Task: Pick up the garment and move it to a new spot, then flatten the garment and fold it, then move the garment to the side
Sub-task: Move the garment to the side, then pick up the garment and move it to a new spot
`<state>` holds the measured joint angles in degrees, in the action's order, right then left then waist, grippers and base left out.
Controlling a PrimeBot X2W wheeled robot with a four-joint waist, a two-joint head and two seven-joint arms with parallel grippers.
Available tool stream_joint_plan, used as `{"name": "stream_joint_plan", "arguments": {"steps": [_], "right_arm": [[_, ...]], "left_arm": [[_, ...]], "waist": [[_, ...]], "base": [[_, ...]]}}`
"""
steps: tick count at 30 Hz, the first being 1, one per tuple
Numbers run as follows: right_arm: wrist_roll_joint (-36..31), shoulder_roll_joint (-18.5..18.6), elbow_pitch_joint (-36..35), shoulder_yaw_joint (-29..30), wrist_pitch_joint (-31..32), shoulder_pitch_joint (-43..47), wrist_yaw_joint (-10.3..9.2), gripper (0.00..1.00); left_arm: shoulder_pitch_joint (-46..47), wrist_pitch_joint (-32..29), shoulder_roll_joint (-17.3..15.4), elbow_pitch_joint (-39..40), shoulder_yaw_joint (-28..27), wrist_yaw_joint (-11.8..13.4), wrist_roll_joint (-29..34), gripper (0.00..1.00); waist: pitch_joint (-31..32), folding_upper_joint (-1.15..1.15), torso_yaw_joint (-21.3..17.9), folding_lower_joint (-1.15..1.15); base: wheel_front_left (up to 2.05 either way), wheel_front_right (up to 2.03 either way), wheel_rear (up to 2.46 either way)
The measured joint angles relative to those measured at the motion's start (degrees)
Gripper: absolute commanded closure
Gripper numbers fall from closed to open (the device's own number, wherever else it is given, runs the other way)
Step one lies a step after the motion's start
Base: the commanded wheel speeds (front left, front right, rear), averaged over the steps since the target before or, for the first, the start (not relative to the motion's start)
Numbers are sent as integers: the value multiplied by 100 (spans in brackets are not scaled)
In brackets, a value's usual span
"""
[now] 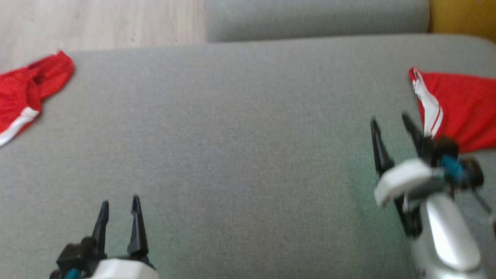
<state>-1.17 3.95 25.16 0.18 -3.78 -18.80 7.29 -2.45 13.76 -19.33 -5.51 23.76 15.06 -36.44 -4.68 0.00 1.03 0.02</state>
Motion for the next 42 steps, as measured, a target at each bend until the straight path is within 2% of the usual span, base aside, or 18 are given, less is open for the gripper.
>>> {"name": "stream_joint_plan", "arguments": {"steps": [4, 8, 14, 22, 42], "right_arm": [[-13, -82, -359, 69, -135, 817, 0, 0], [489, -101, -743, -104, -179, 1518, 0, 0], [684, -131, -1239, -361, -238, 2086, 0, 0], [871, -132, -1518, -400, -285, 2416, 0, 0], [901, -132, -1578, -445, -268, 2431, 0, 0]], "left_arm": [[-232, 1, 4, -24, -2, 1, -45, 0], [-442, 1, 19, 16, -29, 9, -99, 0], [-739, 1, 22, 63, -85, 57, -149, 0], [-757, -8, 16, 166, -71, 65, -156, 0], [-761, -59, 3, 233, 14, 89, -181, 0]], "waist": [[321, 0, 92, 0], [556, 0, 108, 0], [666, 0, -39, -2], [750, 0, -126, -2], [753, 0, 16, -2]], "base": [[0, 0, 0], [0, 0, 0], [0, 0, 0], [0, 0, 0], [0, 0, 0]]}}
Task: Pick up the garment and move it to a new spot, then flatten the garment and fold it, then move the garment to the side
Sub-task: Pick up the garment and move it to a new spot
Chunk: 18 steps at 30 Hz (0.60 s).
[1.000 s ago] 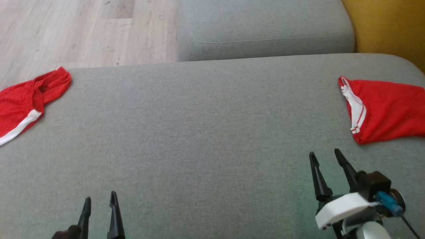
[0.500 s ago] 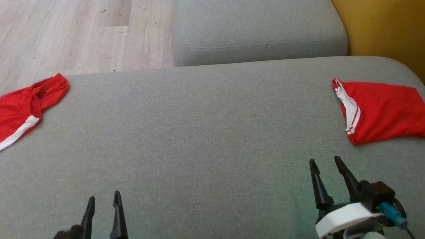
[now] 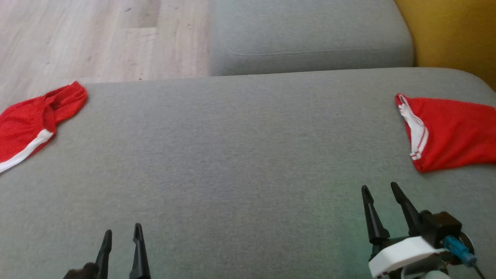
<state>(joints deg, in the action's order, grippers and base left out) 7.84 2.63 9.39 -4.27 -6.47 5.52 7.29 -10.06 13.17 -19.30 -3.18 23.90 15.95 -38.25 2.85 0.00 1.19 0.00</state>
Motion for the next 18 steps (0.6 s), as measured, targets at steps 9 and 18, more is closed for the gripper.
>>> {"name": "stream_joint_plan", "arguments": {"steps": [9, 18], "right_arm": [[32, -2, -44, 34, -1, 5, 0, 0], [198, -5, -23, -221, -19, 4, 0, 0]], "left_arm": [[15, -5, -87, 34, -16, 32, -5, 0], [-7, -58, -304, 207, -156, 124, 0, 0]], "waist": [[10, 0, 727, 0], [77, 0, 1876, 0]], "base": [[0, 0, 0], [0, 0, 0]]}}
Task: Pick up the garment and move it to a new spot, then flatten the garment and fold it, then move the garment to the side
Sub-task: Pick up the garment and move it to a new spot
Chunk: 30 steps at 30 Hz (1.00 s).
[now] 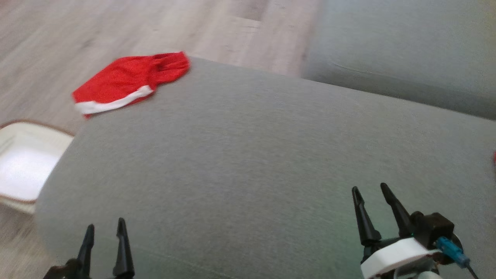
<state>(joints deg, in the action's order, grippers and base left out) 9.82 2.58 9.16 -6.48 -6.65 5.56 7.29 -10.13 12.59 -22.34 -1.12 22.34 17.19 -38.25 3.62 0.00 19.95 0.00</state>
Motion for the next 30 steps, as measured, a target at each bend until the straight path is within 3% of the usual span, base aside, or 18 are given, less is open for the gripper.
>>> {"name": "stream_joint_plan", "arguments": {"steps": [8, 21, 26, 30], "right_arm": [[35, -4, 60, -341, -41, -42, 0, 0], [15, -3, 91, -360, -40, -189, 0, 0], [-236, -2, -274, -15, 143, -191, 0, 0], [-600, -3, -766, 170, 445, -394, 0, 0]], "left_arm": [[-374, 5, -154, 203, -222, 151, -8, 0], [-449, 57, -252, 563, -570, 187, -148, 0], [-182, -162, -895, 873, -1087, 140, -211, 0], [637, -423, -1419, 1103, -1514, 15, -229, 0]], "waist": [[1, 0, 769, 1], [-235, 0, 949, -1], [-441, 0, 971, 0], [-819, 0, 862, 0]], "base": [[0, 0, 0], [0, 0, 0], [0, 0, 0], [0, 0, 0]]}}
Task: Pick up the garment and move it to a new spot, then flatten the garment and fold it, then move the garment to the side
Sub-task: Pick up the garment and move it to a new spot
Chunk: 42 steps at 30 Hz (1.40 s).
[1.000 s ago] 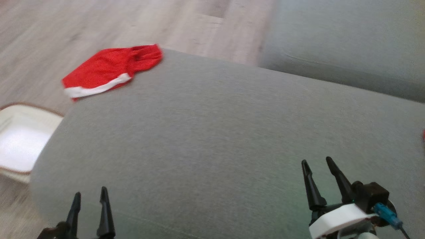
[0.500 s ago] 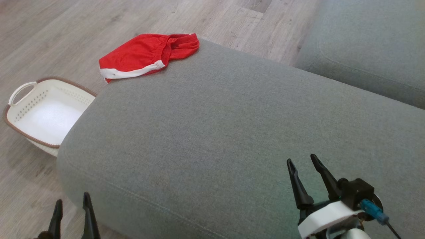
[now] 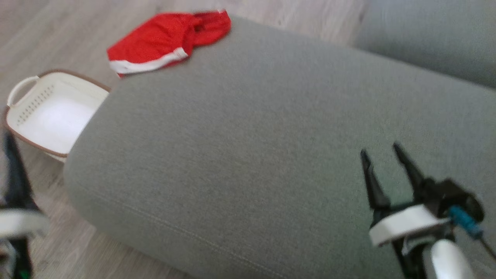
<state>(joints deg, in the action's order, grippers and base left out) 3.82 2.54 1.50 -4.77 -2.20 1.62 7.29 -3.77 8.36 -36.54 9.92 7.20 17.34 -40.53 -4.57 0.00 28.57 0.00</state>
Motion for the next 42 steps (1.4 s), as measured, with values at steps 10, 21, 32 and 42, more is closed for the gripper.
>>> {"name": "stream_joint_plan", "arguments": {"steps": [10, 21, 32, 42], "right_arm": [[-525, 13, -1345, 190, 772, -1003, 0, 0], [-959, 25, -2741, 401, 1380, -1383, 0, 0], [-1145, 30, -3416, 547, 1703, -1548, 0, 0], [-1144, 31, -3489, 678, 1683, -1592, 0, 0]], "left_arm": [[2754, -427, -679, -1099, -300, -790, -376, 0], [5151, -1219, -559, -3567, 476, -1673, -468, 0], [6373, -1182, 292, -5469, 942, -1744, -216, 0], [6740, -1241, 492, -6604, 989, -1904, -229, 0]], "waist": [[-1302, 0, -529, -2], [-2610, 0, -1338, -1], [-3596, 1, -1771, -1], [-3906, 0, -1900, 0]], "base": [[0, 0, 0], [0, 0, 0], [0, 0, 0], [0, 0, 0]]}}
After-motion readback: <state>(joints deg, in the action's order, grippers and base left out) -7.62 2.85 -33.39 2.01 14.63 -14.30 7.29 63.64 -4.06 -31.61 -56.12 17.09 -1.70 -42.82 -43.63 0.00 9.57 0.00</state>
